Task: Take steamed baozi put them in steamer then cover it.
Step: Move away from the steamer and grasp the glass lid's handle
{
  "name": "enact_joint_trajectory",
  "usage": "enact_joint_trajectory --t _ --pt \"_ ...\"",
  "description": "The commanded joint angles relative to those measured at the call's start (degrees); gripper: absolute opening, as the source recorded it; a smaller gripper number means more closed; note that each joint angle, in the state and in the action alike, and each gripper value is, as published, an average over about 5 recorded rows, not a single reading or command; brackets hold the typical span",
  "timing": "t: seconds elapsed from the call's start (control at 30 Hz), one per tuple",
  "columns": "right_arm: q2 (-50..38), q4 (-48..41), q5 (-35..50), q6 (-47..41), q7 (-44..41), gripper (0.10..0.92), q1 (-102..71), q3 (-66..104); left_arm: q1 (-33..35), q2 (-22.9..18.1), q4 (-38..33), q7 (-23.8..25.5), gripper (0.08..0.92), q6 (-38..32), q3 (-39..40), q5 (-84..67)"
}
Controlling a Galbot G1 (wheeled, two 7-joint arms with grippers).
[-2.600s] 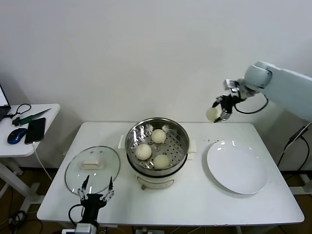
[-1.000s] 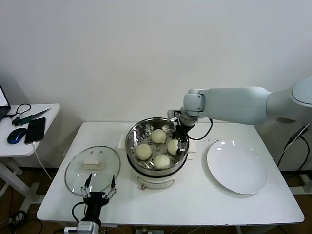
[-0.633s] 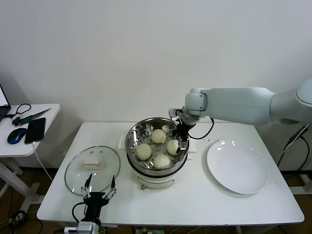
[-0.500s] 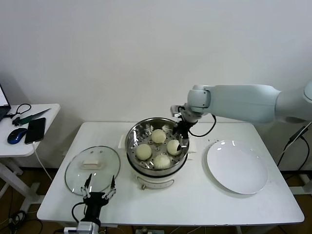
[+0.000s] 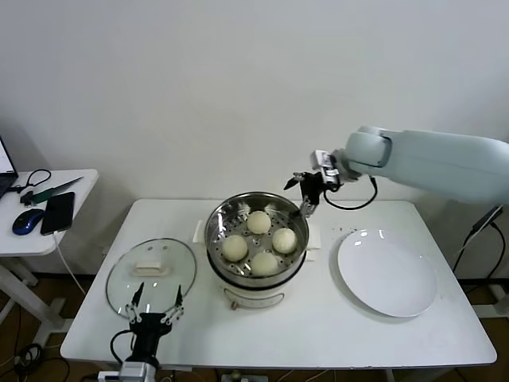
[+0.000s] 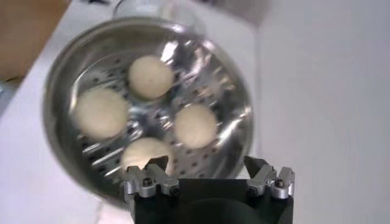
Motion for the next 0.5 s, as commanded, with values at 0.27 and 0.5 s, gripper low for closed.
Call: enact_joint_trajectory --t 0.27,0.5 --pt "-22.0 13.1 -2.4 11.8 22.0 0.823 -65.1 71.4 -0.2 0.1 -2.5 0.0 0.823 1.9 -1.9 8.2" --pt "-19.0 17.3 -6.7 10.4 24.8 0.823 -90.3 95.7 -0.2 0.5 -4.6 -0.1 0.823 3.3 -4.0 24.6"
